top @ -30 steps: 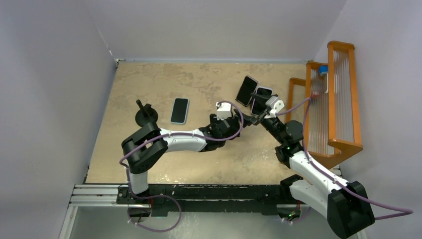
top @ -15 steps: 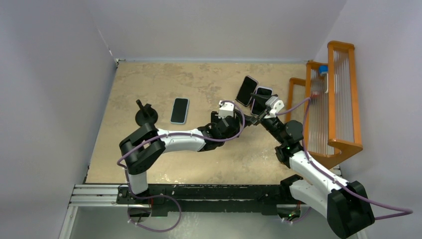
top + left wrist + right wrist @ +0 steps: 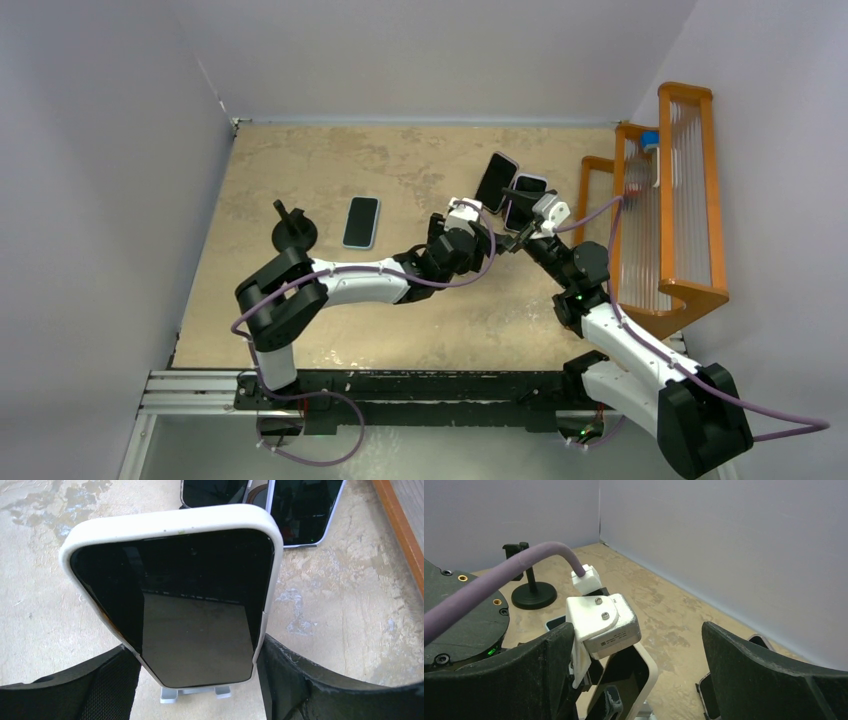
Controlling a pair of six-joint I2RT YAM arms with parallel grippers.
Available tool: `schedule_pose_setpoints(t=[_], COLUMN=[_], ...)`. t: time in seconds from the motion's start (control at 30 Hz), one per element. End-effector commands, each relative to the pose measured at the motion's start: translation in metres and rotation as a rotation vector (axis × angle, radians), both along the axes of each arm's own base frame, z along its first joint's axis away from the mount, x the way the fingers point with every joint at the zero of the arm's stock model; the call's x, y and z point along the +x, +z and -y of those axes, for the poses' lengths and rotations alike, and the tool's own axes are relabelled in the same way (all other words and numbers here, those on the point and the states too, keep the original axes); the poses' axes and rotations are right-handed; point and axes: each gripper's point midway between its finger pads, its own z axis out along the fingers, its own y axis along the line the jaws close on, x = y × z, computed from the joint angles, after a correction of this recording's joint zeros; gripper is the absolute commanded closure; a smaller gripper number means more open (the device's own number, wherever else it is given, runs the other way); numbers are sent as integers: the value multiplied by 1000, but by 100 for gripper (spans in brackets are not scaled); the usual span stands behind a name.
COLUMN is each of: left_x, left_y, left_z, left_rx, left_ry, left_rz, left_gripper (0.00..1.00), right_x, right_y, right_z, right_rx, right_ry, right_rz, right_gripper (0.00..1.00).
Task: Place the phone on the phone stand
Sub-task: Move the phone stand with the phone to the center of the board.
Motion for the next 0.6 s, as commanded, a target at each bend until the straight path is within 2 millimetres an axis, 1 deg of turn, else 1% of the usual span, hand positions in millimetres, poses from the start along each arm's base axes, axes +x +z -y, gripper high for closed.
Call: schedule_pose_setpoints(t=[0.0, 0.13, 0.37, 0.57], left_x=[7, 4, 1, 0], left_y=[40, 35, 19, 9], left_z=[5, 4, -1, 1], left_rx=[-78, -80, -73, -87], left_ry=[-61, -87, -89, -86], left_rz=[102, 91, 61, 30], left_gripper=[32, 31, 31, 30], right_x=[-4, -4, -3, -2], right_y=[10, 9, 7, 6], right_z=[-2, -2, -2, -2], right_rx=[3, 2, -21, -24], right_ry=[13, 16, 12, 12], right_rz=[51, 49, 67, 65], right_gripper=[1, 1, 1, 1])
